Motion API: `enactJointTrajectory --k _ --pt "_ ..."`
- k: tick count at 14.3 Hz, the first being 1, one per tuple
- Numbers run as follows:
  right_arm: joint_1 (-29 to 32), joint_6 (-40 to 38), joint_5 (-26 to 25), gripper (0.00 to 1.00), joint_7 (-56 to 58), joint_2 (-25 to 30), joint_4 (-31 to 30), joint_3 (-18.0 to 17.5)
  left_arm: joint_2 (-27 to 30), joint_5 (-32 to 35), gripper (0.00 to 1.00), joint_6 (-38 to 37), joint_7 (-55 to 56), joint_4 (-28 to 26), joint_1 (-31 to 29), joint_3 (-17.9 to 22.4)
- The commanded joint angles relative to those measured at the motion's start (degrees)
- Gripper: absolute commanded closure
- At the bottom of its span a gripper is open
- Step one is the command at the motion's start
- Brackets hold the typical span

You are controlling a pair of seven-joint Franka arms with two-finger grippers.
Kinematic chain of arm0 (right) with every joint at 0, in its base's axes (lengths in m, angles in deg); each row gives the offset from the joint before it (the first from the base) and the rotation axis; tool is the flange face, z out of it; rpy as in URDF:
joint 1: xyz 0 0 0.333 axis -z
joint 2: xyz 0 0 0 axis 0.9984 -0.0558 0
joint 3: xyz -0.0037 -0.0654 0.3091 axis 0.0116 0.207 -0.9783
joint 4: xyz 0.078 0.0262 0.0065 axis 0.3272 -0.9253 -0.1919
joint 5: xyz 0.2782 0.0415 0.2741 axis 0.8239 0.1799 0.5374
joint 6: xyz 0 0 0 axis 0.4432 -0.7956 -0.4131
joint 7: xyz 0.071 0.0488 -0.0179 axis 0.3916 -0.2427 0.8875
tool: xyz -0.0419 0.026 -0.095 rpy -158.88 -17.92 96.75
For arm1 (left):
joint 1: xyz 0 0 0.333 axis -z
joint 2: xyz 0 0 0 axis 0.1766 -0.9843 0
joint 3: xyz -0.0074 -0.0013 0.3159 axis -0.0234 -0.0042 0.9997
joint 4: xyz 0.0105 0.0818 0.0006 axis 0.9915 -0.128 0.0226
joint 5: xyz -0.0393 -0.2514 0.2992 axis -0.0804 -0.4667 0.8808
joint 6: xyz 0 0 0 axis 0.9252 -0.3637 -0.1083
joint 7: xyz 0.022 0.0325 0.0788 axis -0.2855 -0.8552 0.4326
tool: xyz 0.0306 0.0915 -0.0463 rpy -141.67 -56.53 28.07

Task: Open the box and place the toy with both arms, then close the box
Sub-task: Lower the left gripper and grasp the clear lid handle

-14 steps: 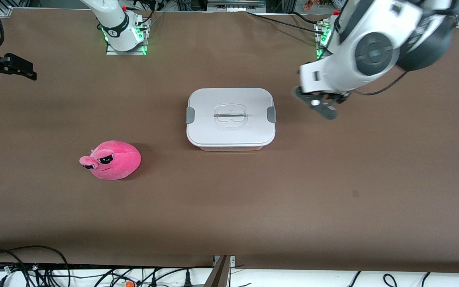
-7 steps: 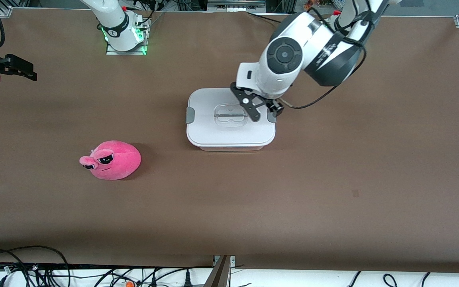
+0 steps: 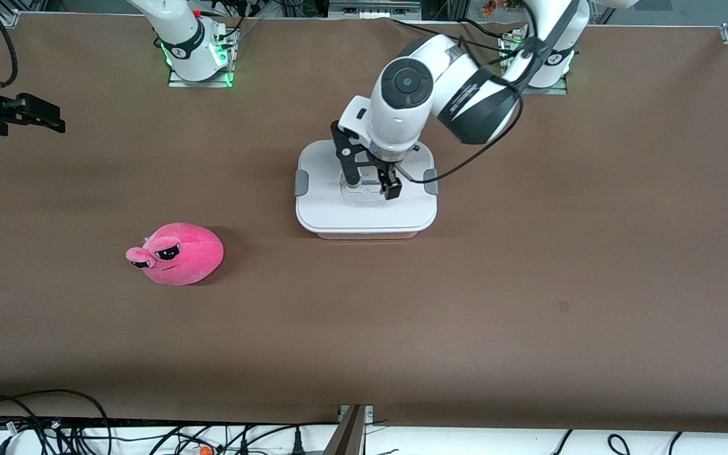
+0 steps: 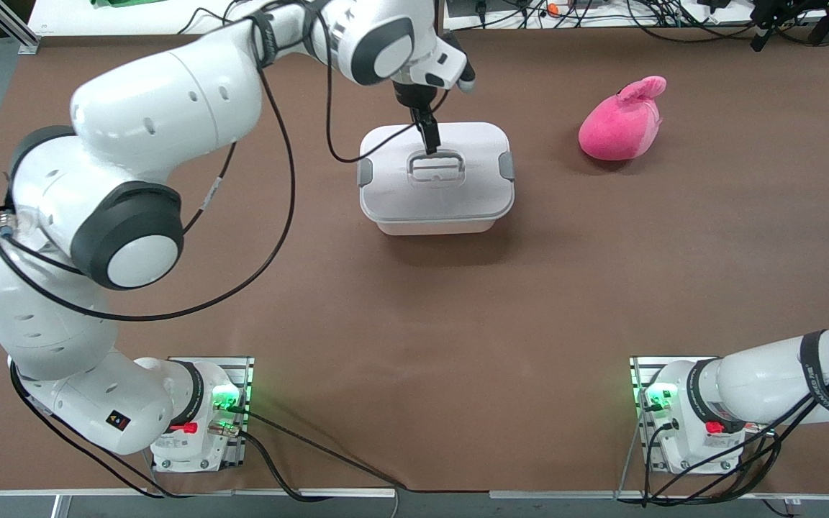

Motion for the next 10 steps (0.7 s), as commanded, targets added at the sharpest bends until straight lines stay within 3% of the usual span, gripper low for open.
enactJointTrajectory --k 1,4,6,7,10 --pt "0.1 -0.4 0.7 0.0 0.7 -1.4 0.8 0.0 -2.8 2.4 0.0 2.2 -1.7 0.5 1.7 0.6" --pt "0.0 -0.4 0.7 0.0 0.6 -1.6 0.8 0.0 -3.9 2.5 0.0 2.2 -5.2 0.4 1.6 0.6" --pt "0.0 -0.4 0.7 0.0 0.6 -1.6 0.8 0.0 -3.8 2.5 0.65 2.2 -7.4 0.4 1.5 0.6" --pt "0.0 -0.3 0.7 0.0 0.6 -1.7 0.8 -0.1 -3.8 2.5 0.8 2.2 -7.1 0.4 1.8 0.6" --pt "-0.1 -0.4 0.7 0.0 0.6 -1.9 0.8 -0.1 -3.8 2.4 1.0 1.8 -6.5 -0.1 2.4 0.6"
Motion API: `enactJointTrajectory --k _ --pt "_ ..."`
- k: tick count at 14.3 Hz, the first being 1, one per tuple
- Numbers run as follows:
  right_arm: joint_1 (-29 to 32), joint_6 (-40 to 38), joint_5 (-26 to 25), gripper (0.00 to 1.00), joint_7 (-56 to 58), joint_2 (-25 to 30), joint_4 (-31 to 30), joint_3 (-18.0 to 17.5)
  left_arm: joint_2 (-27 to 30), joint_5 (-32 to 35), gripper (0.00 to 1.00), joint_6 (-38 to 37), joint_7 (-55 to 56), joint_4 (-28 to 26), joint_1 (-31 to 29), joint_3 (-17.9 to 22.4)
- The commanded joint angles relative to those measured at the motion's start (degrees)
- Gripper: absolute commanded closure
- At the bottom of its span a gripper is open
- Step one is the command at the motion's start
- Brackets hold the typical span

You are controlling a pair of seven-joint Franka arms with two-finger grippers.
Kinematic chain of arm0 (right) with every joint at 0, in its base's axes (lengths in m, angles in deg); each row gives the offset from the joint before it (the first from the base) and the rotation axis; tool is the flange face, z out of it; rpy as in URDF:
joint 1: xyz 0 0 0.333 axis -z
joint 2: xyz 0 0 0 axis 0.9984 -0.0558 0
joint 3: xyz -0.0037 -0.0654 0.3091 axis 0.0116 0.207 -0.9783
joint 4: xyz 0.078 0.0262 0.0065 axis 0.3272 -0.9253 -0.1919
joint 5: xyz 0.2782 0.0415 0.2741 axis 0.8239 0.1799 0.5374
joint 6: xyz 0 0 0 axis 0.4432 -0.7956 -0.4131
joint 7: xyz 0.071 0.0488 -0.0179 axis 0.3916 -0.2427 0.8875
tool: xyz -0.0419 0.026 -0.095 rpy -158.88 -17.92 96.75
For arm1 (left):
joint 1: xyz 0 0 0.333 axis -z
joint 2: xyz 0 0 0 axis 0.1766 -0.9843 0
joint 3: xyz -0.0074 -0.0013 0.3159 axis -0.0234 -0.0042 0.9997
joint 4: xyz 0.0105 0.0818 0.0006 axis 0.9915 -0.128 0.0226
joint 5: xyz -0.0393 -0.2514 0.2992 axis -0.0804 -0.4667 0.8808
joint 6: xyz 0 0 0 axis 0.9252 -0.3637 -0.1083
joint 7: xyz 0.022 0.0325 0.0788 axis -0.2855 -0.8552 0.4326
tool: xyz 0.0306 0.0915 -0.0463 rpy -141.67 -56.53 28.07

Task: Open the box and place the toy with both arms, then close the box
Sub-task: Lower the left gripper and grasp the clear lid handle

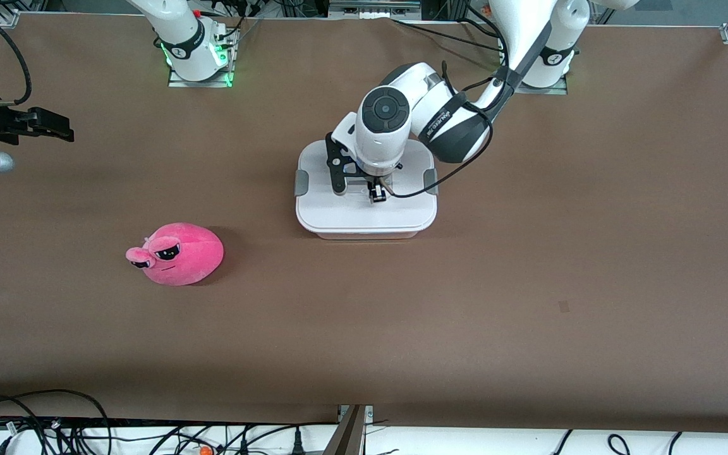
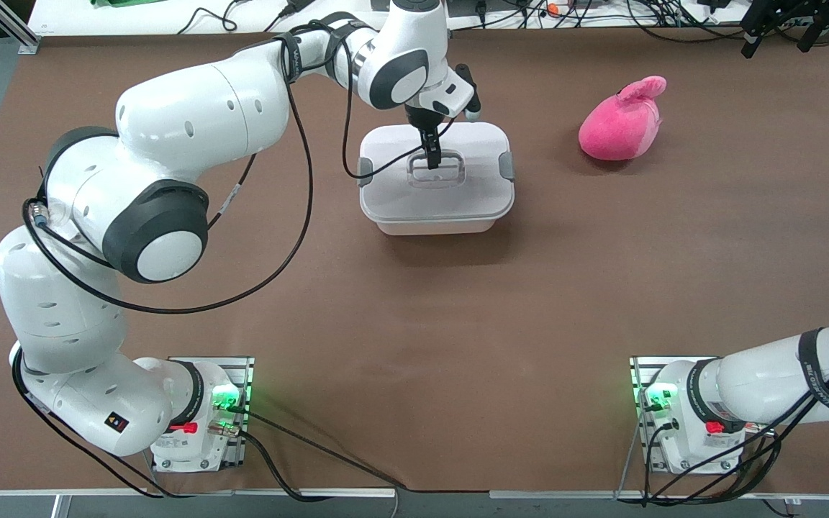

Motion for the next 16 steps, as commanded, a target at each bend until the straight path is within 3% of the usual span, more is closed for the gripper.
enactJointTrajectory --k 1,16 --pt "0.0 -0.4 0.7 0.0 0.6 -0.3 0.8 0.0 0.4 0.8 1.0 -0.3 -0.6 -0.2 0.7 0.4" --pt "0.1 -0.4 0.7 0.0 0.6 -0.4 0.8 0.0 4.5 -0.6 1.0 -8.9 -1.5 2.4 -0.6 -1.6"
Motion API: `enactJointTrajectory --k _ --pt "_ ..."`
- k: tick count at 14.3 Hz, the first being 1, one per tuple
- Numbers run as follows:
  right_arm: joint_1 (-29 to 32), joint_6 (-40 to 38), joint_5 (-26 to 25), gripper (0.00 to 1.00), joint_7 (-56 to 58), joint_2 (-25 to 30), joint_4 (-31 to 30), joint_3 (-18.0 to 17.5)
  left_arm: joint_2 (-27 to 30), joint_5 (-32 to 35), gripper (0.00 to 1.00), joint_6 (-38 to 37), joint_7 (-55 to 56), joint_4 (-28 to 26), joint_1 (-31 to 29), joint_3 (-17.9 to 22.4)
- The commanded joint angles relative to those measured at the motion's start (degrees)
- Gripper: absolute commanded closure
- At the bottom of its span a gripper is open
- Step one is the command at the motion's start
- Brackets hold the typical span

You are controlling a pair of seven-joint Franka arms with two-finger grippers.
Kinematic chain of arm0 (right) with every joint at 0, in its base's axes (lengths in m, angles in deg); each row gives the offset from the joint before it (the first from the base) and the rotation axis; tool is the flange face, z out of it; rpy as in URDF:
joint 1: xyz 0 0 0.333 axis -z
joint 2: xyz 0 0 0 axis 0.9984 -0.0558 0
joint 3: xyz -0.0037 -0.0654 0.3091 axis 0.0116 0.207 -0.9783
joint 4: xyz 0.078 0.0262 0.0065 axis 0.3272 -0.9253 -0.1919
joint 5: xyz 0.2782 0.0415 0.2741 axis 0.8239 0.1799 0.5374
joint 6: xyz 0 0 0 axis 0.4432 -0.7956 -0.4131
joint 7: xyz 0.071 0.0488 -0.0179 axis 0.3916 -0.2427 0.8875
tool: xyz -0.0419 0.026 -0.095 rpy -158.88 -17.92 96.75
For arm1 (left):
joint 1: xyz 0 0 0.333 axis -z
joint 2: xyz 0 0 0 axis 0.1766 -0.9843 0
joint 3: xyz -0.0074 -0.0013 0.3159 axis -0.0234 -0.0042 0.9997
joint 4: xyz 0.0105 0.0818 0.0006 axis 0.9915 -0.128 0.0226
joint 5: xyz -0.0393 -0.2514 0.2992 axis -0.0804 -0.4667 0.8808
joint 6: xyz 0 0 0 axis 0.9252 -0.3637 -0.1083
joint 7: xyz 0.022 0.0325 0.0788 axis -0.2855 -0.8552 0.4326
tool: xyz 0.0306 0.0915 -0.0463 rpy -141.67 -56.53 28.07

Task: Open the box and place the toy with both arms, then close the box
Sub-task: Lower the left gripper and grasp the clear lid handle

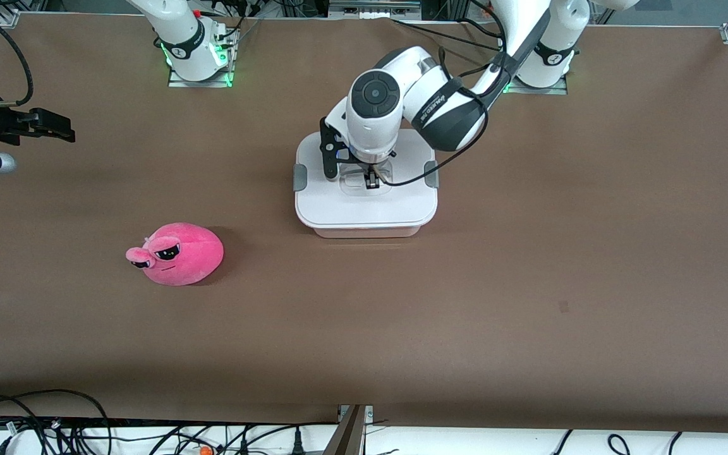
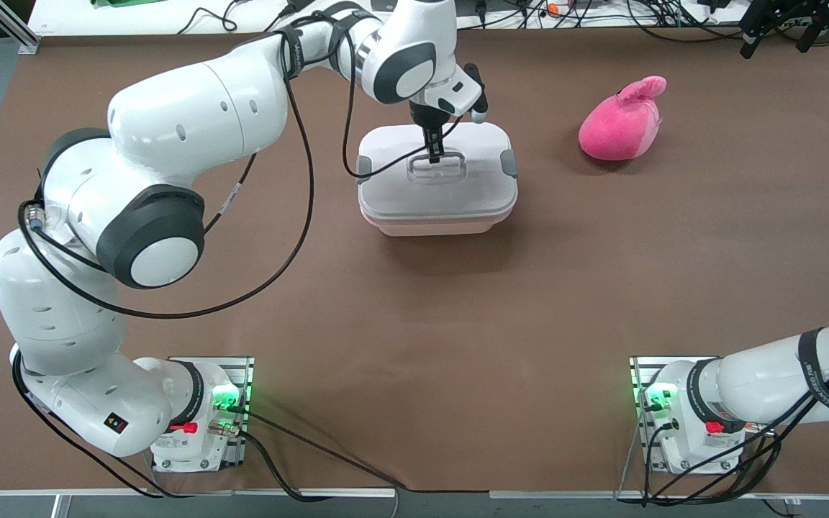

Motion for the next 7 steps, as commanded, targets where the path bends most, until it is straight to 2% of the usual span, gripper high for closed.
enactJointTrajectory --k 1,5,7 --pt "0.1 -0.1 0.7 0.0 0.7 -0.5 0.8 0.0 3.5 -0.7 1.0 -4.1 -0.5 0.4 -1.4 -0.7" --pt "-0.2 3.8 0.7 0.0 0.7 -3.2 0.5 -0.3 4.2 -1.2 1.0 -4.9 -3.6 2.3 -4.1 -0.5" --pt "-1.5 6.7 0.7 0.0 0.7 -4.8 0.4 -0.4 5.5 -2.8 1.0 -8.9 -5.9 3.3 -7.5 -0.7"
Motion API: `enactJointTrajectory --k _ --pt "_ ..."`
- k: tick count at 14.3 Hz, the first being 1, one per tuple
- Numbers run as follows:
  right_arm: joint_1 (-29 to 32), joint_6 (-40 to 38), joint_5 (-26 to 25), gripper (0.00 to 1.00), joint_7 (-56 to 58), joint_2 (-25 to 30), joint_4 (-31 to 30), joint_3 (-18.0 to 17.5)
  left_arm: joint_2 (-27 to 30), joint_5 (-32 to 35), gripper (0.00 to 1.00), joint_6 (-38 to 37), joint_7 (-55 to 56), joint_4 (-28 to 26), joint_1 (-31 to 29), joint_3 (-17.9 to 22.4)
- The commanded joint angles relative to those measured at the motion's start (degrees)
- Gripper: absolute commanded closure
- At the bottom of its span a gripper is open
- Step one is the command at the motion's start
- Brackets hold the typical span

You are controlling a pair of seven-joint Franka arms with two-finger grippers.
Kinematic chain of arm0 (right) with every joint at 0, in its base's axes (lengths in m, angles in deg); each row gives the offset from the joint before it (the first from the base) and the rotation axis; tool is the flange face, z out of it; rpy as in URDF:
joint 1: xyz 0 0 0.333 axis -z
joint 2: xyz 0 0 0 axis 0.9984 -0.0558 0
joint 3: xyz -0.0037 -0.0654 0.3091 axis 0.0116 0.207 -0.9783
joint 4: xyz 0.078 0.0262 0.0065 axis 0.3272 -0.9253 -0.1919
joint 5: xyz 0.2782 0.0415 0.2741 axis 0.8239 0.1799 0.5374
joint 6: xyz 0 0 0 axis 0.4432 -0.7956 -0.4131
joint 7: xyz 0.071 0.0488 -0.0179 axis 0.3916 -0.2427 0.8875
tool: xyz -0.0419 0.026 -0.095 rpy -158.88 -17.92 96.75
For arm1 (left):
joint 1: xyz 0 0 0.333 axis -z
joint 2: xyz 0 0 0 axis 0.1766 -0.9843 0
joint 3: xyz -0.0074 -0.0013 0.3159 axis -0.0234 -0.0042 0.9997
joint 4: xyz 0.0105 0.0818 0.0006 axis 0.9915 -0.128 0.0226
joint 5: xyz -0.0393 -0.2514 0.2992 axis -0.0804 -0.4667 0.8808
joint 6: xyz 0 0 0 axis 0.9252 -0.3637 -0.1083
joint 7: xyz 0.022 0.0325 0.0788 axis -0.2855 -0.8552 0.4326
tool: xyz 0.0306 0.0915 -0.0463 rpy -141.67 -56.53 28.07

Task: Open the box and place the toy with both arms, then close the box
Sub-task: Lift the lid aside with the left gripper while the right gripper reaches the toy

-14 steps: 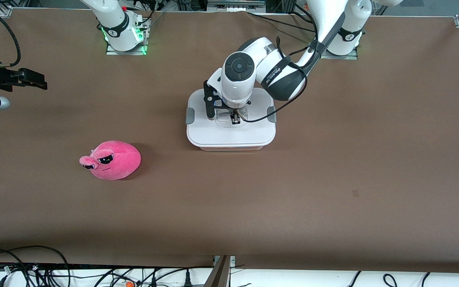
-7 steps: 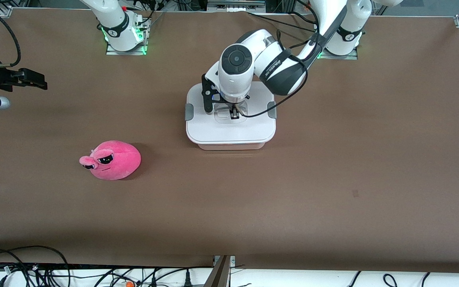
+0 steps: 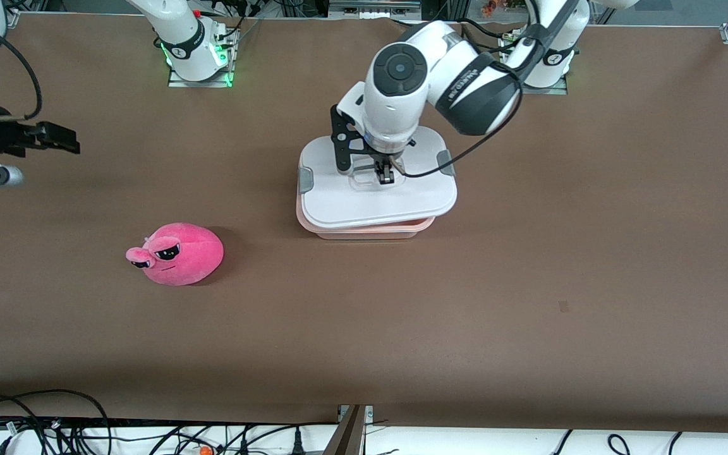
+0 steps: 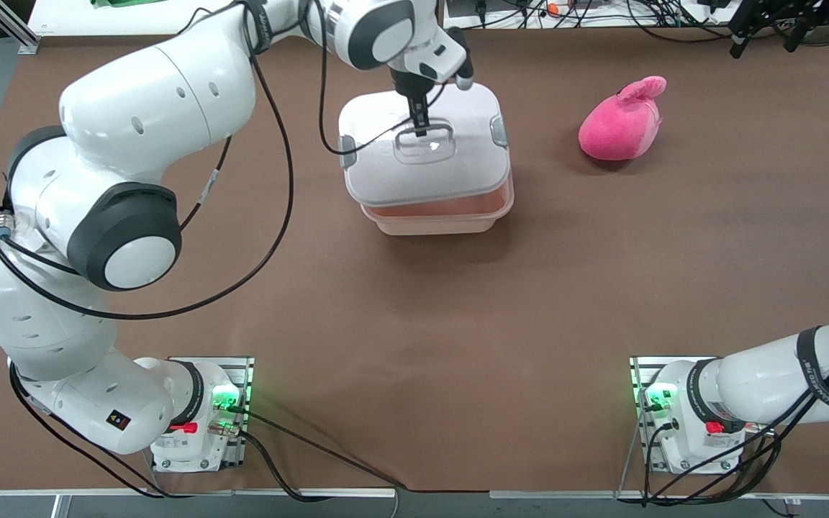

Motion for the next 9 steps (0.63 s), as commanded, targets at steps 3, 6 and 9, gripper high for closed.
enactJointTrajectory --k 3,6,9 --pt "-2.8 5.8 0.9 0.0 2.1 -4.1 -0.7 0.0 2.6 -3.9 1.0 -10.7 -7.7 1.4 -10.5 -0.6" --pt "-2.8 13.6 1.6 0.0 5.3 -4.4 -6.0 0.0 4.6 -3.2 1.0 -17.9 -11.6 1.4 -16.8 -0.2" --pt "-2.8 22.1 1.7 0.0 5.5 -4.4 -12.3 0.0 4.9 -3.4 1.0 -22.6 -18.4 1.4 -25.4 -0.4"
